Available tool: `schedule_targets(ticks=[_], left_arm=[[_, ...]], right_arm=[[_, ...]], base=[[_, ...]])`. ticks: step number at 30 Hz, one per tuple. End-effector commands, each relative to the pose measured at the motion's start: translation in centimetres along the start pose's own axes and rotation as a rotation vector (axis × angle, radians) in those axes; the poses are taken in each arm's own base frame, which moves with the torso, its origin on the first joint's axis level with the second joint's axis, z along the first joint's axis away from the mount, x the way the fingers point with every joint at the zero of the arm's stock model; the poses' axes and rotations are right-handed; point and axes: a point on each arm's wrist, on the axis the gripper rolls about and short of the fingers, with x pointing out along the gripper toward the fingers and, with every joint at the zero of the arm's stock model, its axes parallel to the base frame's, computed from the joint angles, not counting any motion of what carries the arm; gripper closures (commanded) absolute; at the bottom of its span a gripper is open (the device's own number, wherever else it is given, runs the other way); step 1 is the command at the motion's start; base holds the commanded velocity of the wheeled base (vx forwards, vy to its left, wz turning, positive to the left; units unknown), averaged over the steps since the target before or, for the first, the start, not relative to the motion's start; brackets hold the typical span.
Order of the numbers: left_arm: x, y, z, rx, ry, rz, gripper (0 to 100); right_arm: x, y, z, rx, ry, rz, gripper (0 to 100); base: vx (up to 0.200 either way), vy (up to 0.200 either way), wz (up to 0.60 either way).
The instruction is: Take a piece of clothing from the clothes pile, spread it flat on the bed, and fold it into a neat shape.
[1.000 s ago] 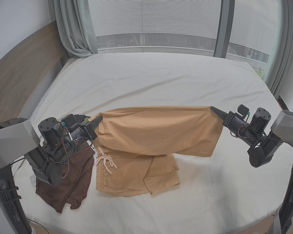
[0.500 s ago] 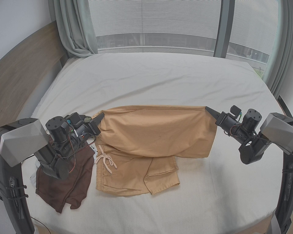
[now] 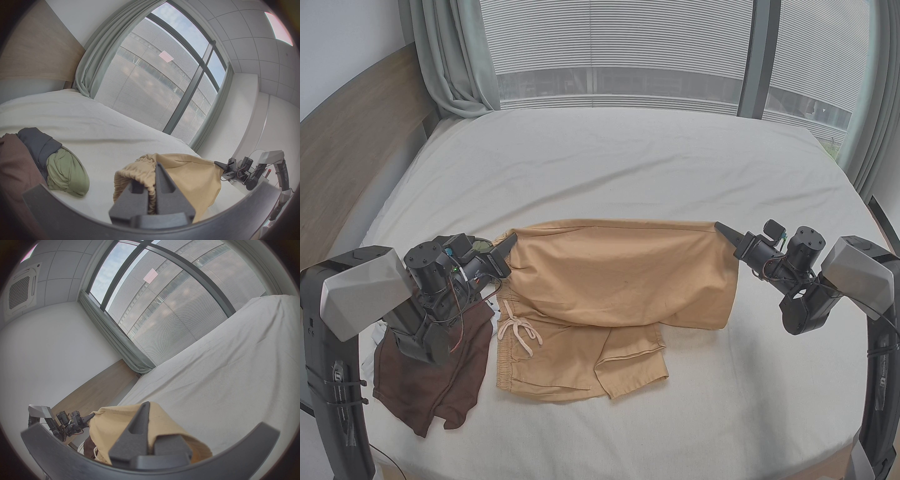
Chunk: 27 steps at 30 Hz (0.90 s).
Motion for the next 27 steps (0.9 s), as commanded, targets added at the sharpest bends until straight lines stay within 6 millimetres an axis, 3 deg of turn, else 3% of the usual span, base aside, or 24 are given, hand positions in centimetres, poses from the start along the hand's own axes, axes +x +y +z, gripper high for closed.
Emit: schedule_targets(ticks=[1,11,12,14,15,21,27], left_arm=[[0.1,0.3,-0.5,-0.003,0.009,0.004,100],[1.2,0.9,-1.0,0.004,-0.012,0.000,100],[1.3,0.9,-0.9,0.005,-0.016,-0.001,100],[1.5,1.0,-0.9,0.005,-0.022,0.000,100],[1.6,1.0,-0.7,0.006,-0.030,0.001,0],[2.0,0.8,-0.7,-0.028,-0.047,0.001,0],[1.7,1.0,-1.7,-0.061,-0.009,0.023,0]], right_arm=[[0.2,-0.4,-0.3,0.001,-0.001,0.000,100],[0.8,-0.4,0.1,-0.009,-0.011,0.011,100],[0.9,-0.4,0.2,-0.011,-0.013,0.012,0],[1.0,-0.5,0.3,-0.014,-0.018,0.015,0],[1.2,-0.6,0.3,-0.015,-0.019,0.015,0],[1.5,-0.8,0.7,-0.022,-0.052,-0.015,0],[-1.2,0.2,-1.1,-0.044,0.039,-0.073,0]], base=[[0.000,0.000,0.00],[0.000,0.000,0.00],[0.000,0.000,0.00],[0.000,0.000,0.00],[0.000,0.000,0.00],[0.000,0.000,0.00],[0.000,0.000,0.00]])
